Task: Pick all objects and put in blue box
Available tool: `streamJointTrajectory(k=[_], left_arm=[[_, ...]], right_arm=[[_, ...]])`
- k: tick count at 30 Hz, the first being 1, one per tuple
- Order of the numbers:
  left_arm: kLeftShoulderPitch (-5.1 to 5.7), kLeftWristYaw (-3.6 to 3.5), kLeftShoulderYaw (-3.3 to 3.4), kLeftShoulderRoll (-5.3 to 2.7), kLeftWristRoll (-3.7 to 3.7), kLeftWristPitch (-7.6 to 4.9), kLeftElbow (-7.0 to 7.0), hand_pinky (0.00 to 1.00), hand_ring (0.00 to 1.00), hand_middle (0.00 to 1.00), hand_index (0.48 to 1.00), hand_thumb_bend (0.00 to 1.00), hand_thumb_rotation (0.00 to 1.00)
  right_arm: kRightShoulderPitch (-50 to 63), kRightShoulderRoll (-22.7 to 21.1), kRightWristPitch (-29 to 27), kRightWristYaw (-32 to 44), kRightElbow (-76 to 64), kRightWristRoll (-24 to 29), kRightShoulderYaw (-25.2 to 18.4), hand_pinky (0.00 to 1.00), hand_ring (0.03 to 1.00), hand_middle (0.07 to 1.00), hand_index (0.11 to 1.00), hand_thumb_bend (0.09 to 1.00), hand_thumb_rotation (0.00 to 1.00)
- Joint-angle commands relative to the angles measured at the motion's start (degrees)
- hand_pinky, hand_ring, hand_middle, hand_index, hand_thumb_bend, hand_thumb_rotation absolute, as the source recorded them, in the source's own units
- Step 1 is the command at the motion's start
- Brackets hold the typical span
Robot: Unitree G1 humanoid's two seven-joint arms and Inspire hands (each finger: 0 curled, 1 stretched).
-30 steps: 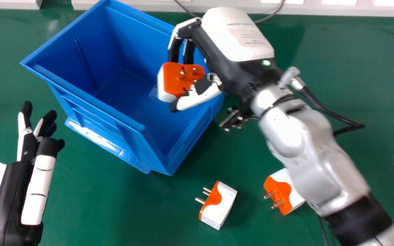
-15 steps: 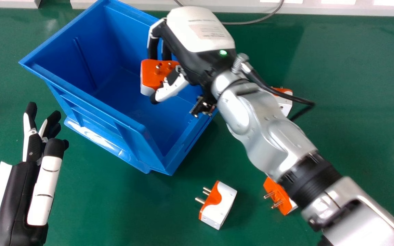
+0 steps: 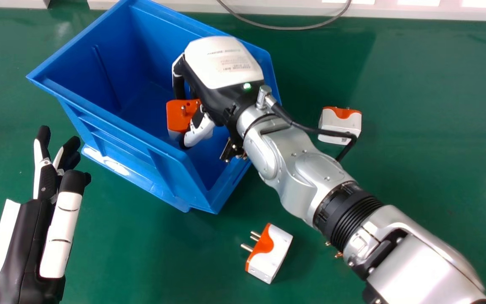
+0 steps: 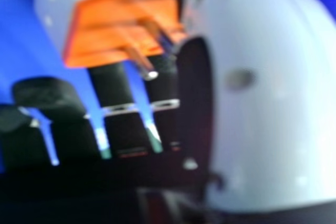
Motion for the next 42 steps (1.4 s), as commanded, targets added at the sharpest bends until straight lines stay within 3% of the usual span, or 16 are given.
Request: streamJointTrajectory(k=[1, 3, 6, 7, 9, 11, 13, 30, 37, 42], left_arm=[[0.87, 0.29, -0.28, -0.13, 0.41, 0.08, -2.29, 0.90, 0.97, 0.97, 0.966, 0.68, 0.99], [1.04, 0.27, -0.38, -0.22, 0.27, 0.33, -2.63, 0.90, 0.96, 0.97, 0.965, 0.69, 0.99], [1.34, 0.33, -0.49, -0.40, 0.21, 0.62, -3.25, 0.90, 0.96, 0.97, 0.964, 0.69, 0.99], [1.39, 0.32, -0.52, -0.44, 0.17, 0.66, -3.35, 0.90, 0.96, 0.97, 0.963, 0.69, 0.98], [1.35, 0.28, -0.57, -0.49, 0.09, 0.57, -3.25, 0.90, 0.96, 0.97, 0.963, 0.69, 0.98], [1.34, 0.32, -0.63, -0.53, 0.17, 0.59, -3.34, 0.89, 0.96, 0.97, 0.962, 0.70, 0.97], [1.37, 0.36, -0.70, -0.56, 0.24, 0.69, -3.54, 0.89, 0.96, 0.96, 0.961, 0.70, 0.97], [0.32, 0.31, -0.45, -0.21, 0.30, 1.31, -2.58, 0.89, 0.96, 0.97, 0.961, 0.70, 0.97], [-0.99, 0.26, -0.49, 0.04, 0.32, 2.56, -2.31, 0.90, 0.97, 0.97, 0.963, 0.70, 0.97], [-2.57, 0.10, -0.16, 0.55, 0.26, 2.90, -0.78, 0.90, 0.97, 0.97, 0.964, 0.70, 0.97]], right_arm=[[-2.9, 1.0, -1.5, -1.3, 0.0, 0.9, -0.4, 0.11, 0.189, 0.340, 0.485, 0.514, 0.06], [-2.8, 1.0, -1.4, -0.6, 0.7, 1.0, 0.2, 0.21, 0.289, 0.391, 0.480, 0.513, 0.04], [-2.8, 0.9, -0.9, 0.2, 1.8, 0.1, 1.5, 0.27, 0.343, 0.423, 0.473, 0.512, 0.03], [-2.9, 0.9, -0.8, 0.3, 2.1, -0.1, 2.0, 0.32, 0.406, 0.476, 0.478, 0.510, 0.06], [-2.9, 0.7, -0.4, 0.6, 2.0, -0.3, 2.5, 0.45, 0.554, 0.615, 0.601, 0.526, 0.18], [-2.9, 0.6, -0.1, 0.7, 1.7, 0.0, 2.5, 0.65, 0.766, 0.814, 0.778, 0.549, 0.33], [-2.8, 0.6, -0.2, 0.3, 1.6, 0.3, 2.6, 0.72, 0.849, 0.893, 0.844, 0.551, 0.38], [1.5, -1.7, 1.3, -0.8, -8.6, 0.7, 1.6, 0.77, 0.909, 0.946, 0.889, 0.515, 0.45], [9.4, -5.8, 2.8, -1.4, -22.7, -0.7, 1.4, 0.74, 0.878, 0.922, 0.861, 0.476, 0.46], [16.5, -8.7, 4.5, 0.0, -35.2, -1.0, 0.4, 0.72, 0.867, 0.911, 0.851, 0.450, 0.50]])
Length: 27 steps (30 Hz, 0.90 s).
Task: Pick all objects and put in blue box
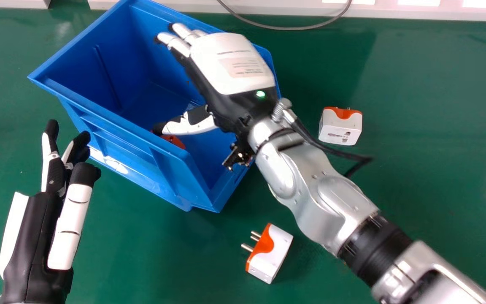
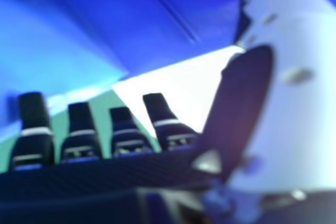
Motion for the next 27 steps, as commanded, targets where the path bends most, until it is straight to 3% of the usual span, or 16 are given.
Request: streamJointTrajectory(k=[1, 10, 19, 27], left_arm=[[-0.57, -0.04, 0.39, 0.88, 0.17, -0.23, 0.24, 0.90, 0.97, 0.97, 0.964, 0.70, 0.97], [-1.37, -0.37, 0.67, 1.50, -0.59, 0.18, 0.89, 0.91, 0.97, 0.97, 0.971, 0.69, 0.98], [-1.14, -0.85, 1.30, 1.64, -1.20, -0.77, 1.15, 0.92, 0.98, 0.98, 0.976, 0.69, 0.99], [-0.88, -1.24, 1.62, 1.75, -1.49, -0.64, 0.89, 0.91, 0.98, 0.98, 0.980, 0.69, 1.00]], right_arm=[[2.7, -0.9, 0.7, 0.1, -7.0, -0.7, -1.5, 0.72, 0.867, 0.911, 0.851, 0.450, 0.50], [15.2, -4.1, 2.8, 2.3, -23.2, -1.7, -3.5, 0.71, 0.864, 0.908, 0.857, 0.414, 0.53], [30.4, -8.9, 3.6, 3.4, -39.7, -3.7, -7.0, 0.73, 0.865, 0.907, 0.855, 0.395, 0.55], [41.3, -11.1, 4.3, 2.7, -49.7, -7.2, -12.5, 0.74, 0.882, 0.910, 0.862, 0.367, 0.56]])
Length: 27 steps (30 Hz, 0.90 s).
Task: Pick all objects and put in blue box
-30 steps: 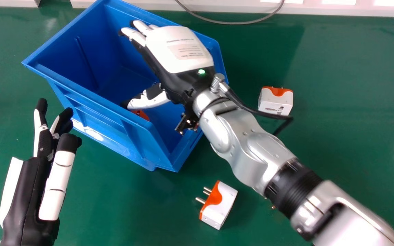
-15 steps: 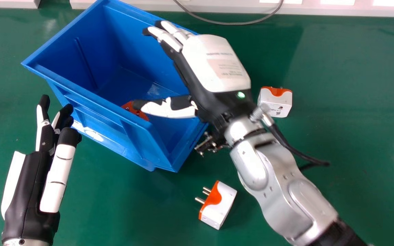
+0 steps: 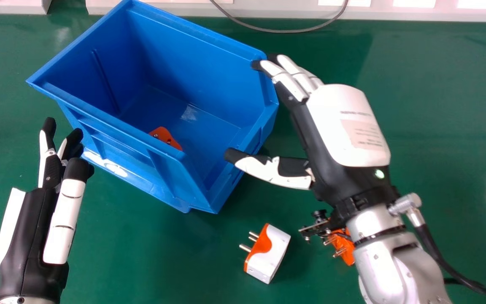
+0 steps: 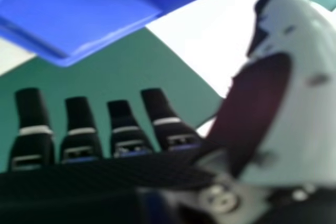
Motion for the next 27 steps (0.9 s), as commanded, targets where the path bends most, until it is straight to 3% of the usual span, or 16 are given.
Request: streamJointTrajectory(k=[1, 8, 15, 27], left_arm=[[0.28, -0.16, 0.48, 0.39, -0.66, -0.88, -0.56, 0.92, 0.98, 0.98, 0.982, 0.69, 1.00], [0.53, -0.27, 0.43, 0.41, -0.67, -0.80, -0.96, 0.93, 0.99, 0.99, 0.988, 0.68, 1.00], [0.87, -0.46, 0.52, 0.57, -0.71, -0.73, -1.18, 0.93, 0.99, 0.99, 0.991, 0.68, 1.00], [2.12, -0.78, 0.66, 0.55, -1.17, -0.63, -2.32, 0.94, 1.00, 0.99, 0.990, 0.68, 1.00]], right_arm=[[1.6, -0.5, 0.1, -1.5, -2.9, -1.4, -2.6, 0.75, 0.884, 0.911, 0.861, 0.368, 0.56], [3.4, -2.4, -0.1, -3.2, 0.0, -2.5, -8.7, 0.76, 0.894, 0.920, 0.861, 0.378, 0.56], [-2.7, -7.0, -0.1, -1.9, 8.8, -3.4, -12.3, 0.75, 0.892, 0.919, 0.859, 0.387, 0.55], [-17.5, -16.8, -4.5, 5.3, 25.4, -4.2, -9.3, 0.74, 0.876, 0.908, 0.857, 0.422, 0.57]])
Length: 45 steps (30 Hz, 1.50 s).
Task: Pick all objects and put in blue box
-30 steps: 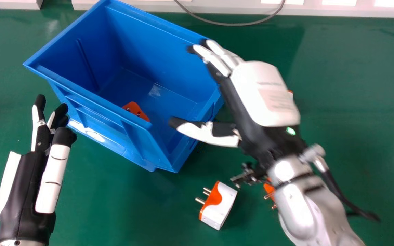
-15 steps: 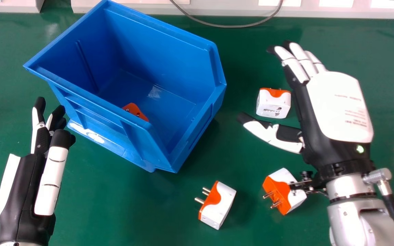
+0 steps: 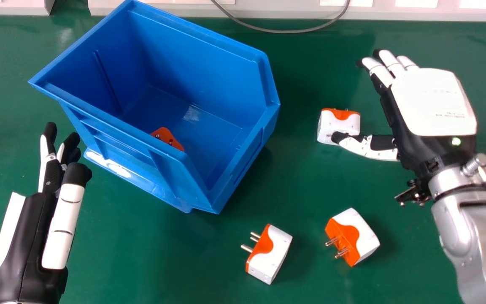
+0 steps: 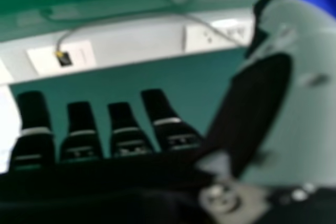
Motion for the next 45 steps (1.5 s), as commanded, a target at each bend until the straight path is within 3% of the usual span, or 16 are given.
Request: streamJointTrajectory(k=[1, 12, 17, 25, 32, 45], left_arm=[[0.58, -0.21, 0.45, 0.34, -0.70, -0.61, -1.89, 0.94, 1.00, 0.99, 0.990, 0.68, 1.00], [1.24, -0.29, 0.74, 0.13, -0.79, -0.96, -2.26, 0.93, 0.99, 0.99, 0.988, 0.68, 1.00], [1.45, -0.23, 0.89, 0.11, -0.67, -0.89, -2.41, 0.93, 0.99, 0.99, 0.987, 0.68, 1.00], [2.26, -0.35, 0.99, 0.12, -1.03, -0.40, -3.65, 0.93, 0.99, 0.99, 0.986, 0.68, 1.00], [2.39, -0.80, 1.56, 0.47, -1.61, -0.88, -2.91, 0.93, 0.99, 0.99, 0.989, 0.68, 1.00], [2.96, -1.44, 2.61, 0.59, -2.01, -1.31, -3.09, 0.94, 0.99, 0.99, 0.991, 0.67, 1.00]], right_arm=[[-4.3, -2.3, -2.0, 1.6, 2.4, -0.3, 0.9, 0.74, 0.877, 0.909, 0.857, 0.425, 0.57], [-18.1, -7.0, -11.2, 11.8, 16.7, 0.2, 7.5, 0.78, 0.895, 0.919, 0.865, 0.449, 0.59], [-22.5, -5.8, -10.7, 16.1, 20.4, -0.5, 9.9, 0.79, 0.908, 0.924, 0.870, 0.463, 0.61], [-26.6, -4.0, -9.7, 16.1, 26.5, -0.7, 12.6, 0.80, 0.921, 0.930, 0.872, 0.456, 0.61], [-29.1, -2.5, -9.6, 14.4, 31.5, -0.2, 13.7, 0.79, 0.912, 0.928, 0.866, 0.457, 0.63], [-32.8, 0.1, -8.4, 13.2, 38.2, 1.2, 14.6, 0.77, 0.899, 0.915, 0.865, 0.438, 0.63]])
